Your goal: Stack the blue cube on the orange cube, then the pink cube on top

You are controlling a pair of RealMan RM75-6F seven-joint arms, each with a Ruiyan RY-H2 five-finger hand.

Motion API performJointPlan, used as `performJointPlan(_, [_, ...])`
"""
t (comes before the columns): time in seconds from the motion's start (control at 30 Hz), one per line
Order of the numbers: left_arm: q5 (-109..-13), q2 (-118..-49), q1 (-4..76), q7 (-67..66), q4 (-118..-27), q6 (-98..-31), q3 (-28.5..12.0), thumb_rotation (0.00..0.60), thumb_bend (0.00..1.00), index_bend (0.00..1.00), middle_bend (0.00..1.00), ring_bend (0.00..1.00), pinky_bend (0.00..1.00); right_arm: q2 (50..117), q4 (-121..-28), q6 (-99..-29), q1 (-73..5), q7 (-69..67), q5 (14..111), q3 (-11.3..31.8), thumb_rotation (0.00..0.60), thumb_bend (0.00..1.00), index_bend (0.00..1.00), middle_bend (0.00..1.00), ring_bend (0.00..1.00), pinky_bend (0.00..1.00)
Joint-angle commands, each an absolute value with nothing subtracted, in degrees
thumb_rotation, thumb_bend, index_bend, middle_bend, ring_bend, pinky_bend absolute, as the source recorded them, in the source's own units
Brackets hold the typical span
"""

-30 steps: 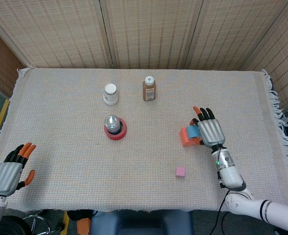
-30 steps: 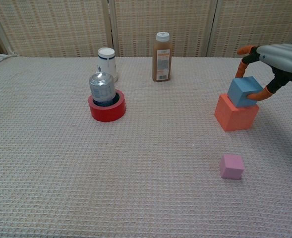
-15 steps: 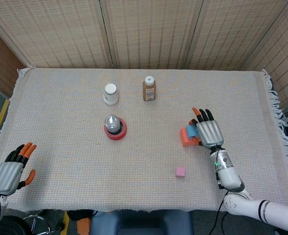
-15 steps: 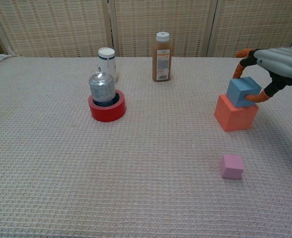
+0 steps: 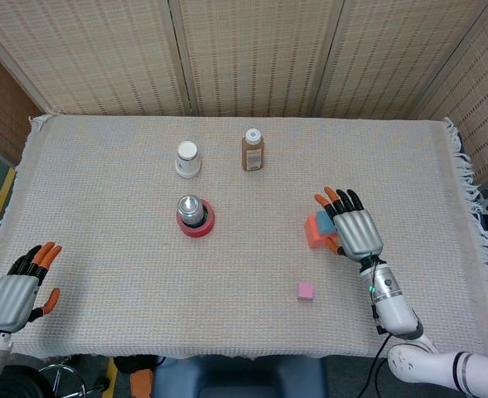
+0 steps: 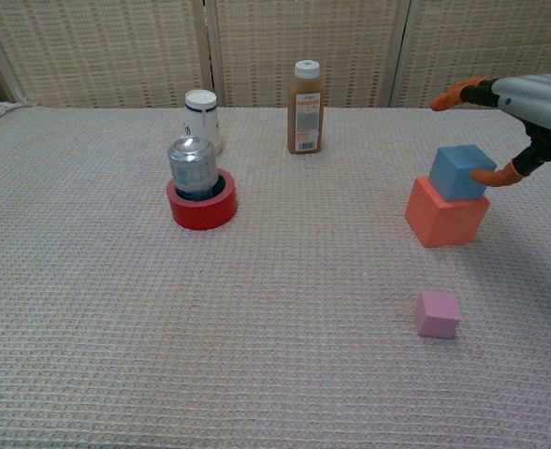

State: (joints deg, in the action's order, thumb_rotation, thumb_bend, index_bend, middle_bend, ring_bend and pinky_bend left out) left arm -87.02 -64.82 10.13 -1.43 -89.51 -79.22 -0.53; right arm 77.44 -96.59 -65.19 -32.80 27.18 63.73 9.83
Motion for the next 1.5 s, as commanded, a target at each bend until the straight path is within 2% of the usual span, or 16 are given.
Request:
performJointPlan(0.03, [-87.32, -64.67, 10.03, -1.06, -89.61, -79.38, -0.37, 0.6, 0.46, 0.0, 0.0, 0.0, 0.14, 73.68, -103.86, -69.63, -29.01, 25.19, 69.48, 6.55, 0.6, 0.24, 0.13, 0.0, 0.0, 0.0])
performJointPlan(0.17, [-88.15, -64.32, 10.12, -0.34, -89.88, -79.35, 0.0, 0.6, 0.46, 0.0, 0.0, 0.0, 0.14, 74.11, -109.47, -75.19, -24.36, 27.73, 71.88, 2.46, 0.6, 0.24, 0.2, 0.0, 0.0, 0.0])
performJointPlan(0.3, [-89.64, -63.67, 10.0, 1.38, -90.16, -80.04, 0.51, 0.6, 0.46, 0.0, 0.0, 0.0, 0.15, 75.39, -111.94, -77.72, -20.63, 30.51, 74.37, -2.38, 0.6, 0.24, 0.25, 0.0, 0.0, 0.0])
performJointPlan(0.57, [-93.12, -62.28, 9.64, 5.9, -89.74, -82.29, 1.54, 0.6, 0.46, 0.0, 0.0, 0.0, 0.15, 84.67, -104.28, -81.35, -14.78, 27.7, 77.9, -5.72, 0.6, 0.24, 0.31, 0.0, 0.0, 0.0])
performJointPlan(0.8, [-94.38, -61.26, 9.46, 8.33, -89.57, -83.09, 2.11, 0.6, 0.47, 0.0, 0.0, 0.0, 0.15, 89.74, -100.3, -79.67, -13.88, 29.21, 75.56, -4.65, 0.6, 0.24, 0.33, 0.0, 0.0, 0.0])
performJointPlan(1.0, [-94.15, -60.58, 9.31, 10.64, -88.99, -83.25, 2.19, 0.6, 0.47, 0.0, 0.0, 0.0, 0.15, 95.29, -95.71, -77.07, -14.28, 29.1, 72.83, -1.8, 0.6, 0.24, 0.34, 0.0, 0.0, 0.0])
performJointPlan(1.23, [-93.88, -60.69, 9.62, 11.19, -88.68, -82.85, 1.98, 0.6, 0.47, 0.0, 0.0, 0.0, 0.15, 97.86, -92.8, -73.74, -15.61, 29.89, 68.93, 1.36, 0.6, 0.24, 0.34, 0.0, 0.0, 0.0])
performJointPlan(1.5, [-93.7, -60.67, 9.7, 11.6, -88.44, -82.72, 1.93, 0.6, 0.48, 0.0, 0.0, 0.0, 0.15, 99.35, -91.1, -73.08, -15.93, 28.69, 68.91, 2.38, 0.6, 0.24, 0.47, 0.0, 0.0, 0.0])
